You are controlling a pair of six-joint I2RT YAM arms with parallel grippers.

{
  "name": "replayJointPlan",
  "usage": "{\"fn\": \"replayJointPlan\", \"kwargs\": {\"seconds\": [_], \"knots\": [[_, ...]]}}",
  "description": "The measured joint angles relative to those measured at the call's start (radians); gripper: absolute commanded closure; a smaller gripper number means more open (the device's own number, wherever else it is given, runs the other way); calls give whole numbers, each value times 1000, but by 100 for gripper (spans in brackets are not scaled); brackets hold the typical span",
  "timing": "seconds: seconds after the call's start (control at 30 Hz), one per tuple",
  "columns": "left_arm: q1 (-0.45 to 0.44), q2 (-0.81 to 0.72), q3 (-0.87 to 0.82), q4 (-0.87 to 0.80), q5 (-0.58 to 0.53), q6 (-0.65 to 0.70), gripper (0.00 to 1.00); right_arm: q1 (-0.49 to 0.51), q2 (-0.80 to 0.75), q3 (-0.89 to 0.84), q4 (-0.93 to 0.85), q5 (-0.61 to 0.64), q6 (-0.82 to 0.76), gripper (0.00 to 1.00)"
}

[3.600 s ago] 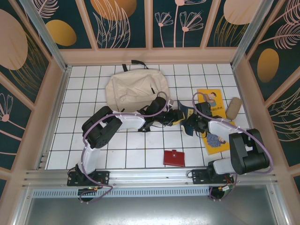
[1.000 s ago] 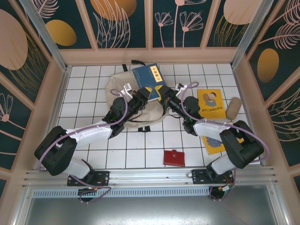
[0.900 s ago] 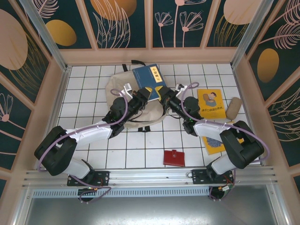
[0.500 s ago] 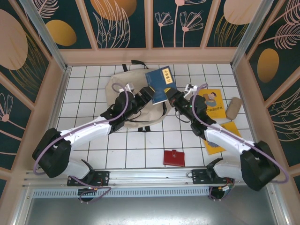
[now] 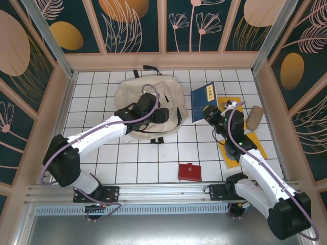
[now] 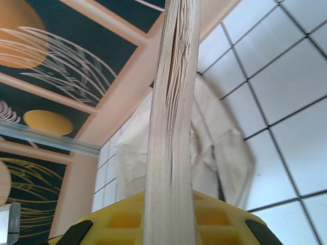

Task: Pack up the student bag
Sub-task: Open the student bag at the top-center of the table.

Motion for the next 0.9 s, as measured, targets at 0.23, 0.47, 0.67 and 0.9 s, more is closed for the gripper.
{"fn": "replayJointPlan", "kwargs": {"seconds": [0.23,0.47,0.67,0.9], "knots": [[-60,109,61,-138,-18,123,42,-29,-13,-21,-49,-2,-6,99],[-61,272,167,-246,-81,182,56,-30,-12,-41,-51,-18,-6,99],[-61,336,204,-289,-117,191,74,-30,-8,-42,-50,-25,-6,99],[-62,336,238,-295,-169,188,100,-30,14,-42,-50,-48,-6,99]]}}
